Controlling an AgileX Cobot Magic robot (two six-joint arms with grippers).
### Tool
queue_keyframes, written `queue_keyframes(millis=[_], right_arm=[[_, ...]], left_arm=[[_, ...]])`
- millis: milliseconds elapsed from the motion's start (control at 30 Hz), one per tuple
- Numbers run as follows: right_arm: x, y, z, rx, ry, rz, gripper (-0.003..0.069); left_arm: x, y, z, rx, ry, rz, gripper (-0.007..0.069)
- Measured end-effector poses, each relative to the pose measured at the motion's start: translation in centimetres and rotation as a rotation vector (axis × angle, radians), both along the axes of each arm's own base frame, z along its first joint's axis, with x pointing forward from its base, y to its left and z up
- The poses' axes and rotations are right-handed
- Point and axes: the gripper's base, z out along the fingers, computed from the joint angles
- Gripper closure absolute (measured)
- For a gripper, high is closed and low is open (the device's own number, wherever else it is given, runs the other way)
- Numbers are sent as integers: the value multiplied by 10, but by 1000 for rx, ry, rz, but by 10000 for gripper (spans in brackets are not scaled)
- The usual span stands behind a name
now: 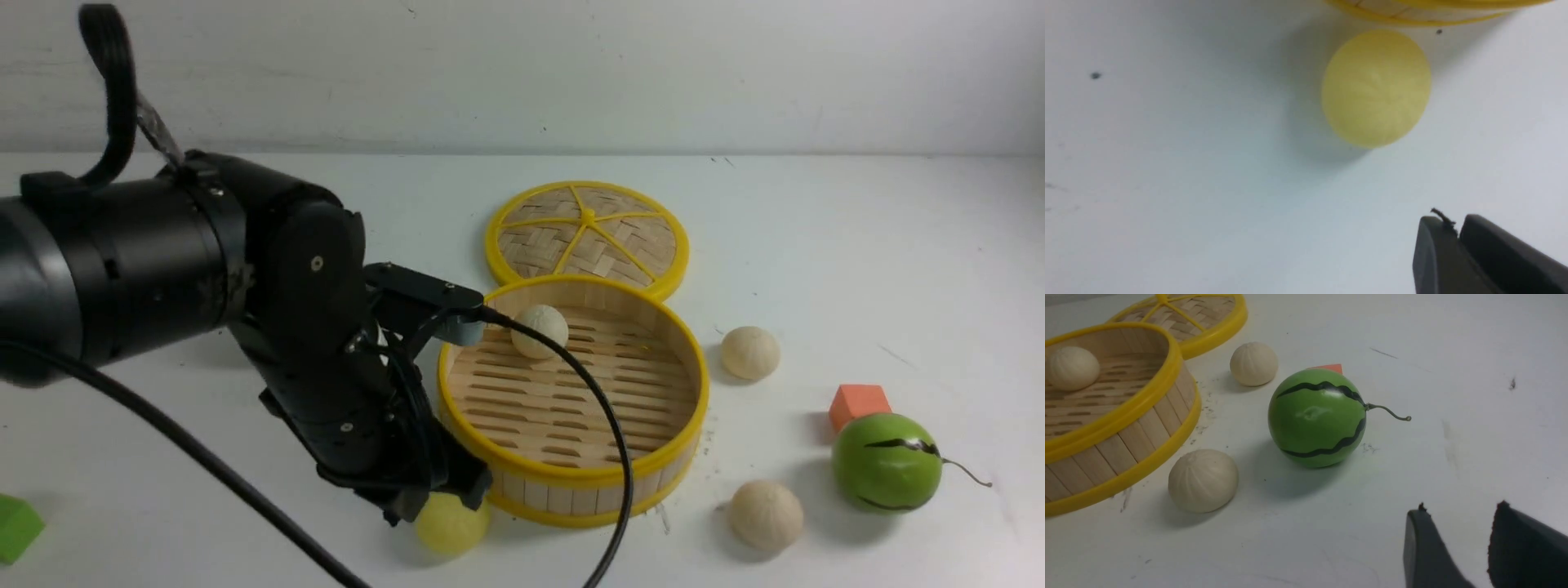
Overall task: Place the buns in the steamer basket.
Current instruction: Use the left arm to grab a steamed stuffed bun
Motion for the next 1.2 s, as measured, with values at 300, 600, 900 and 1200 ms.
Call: queue_keyframes(millis=[300,600,900,1200], right_arm=[[0,0,0,0,0,0,419],[0,0,0,0,0,0,419],[0,0,0,0,0,0,419],[0,0,0,0,0,0,419]], left_arm=[[2,-18,-18,-1,-4,-48,391],[2,-32,-23,105,-153,-169,377],[11,-34,-40,144,-169,-153,376],[17,-37,-54,177,-182,-176,376]])
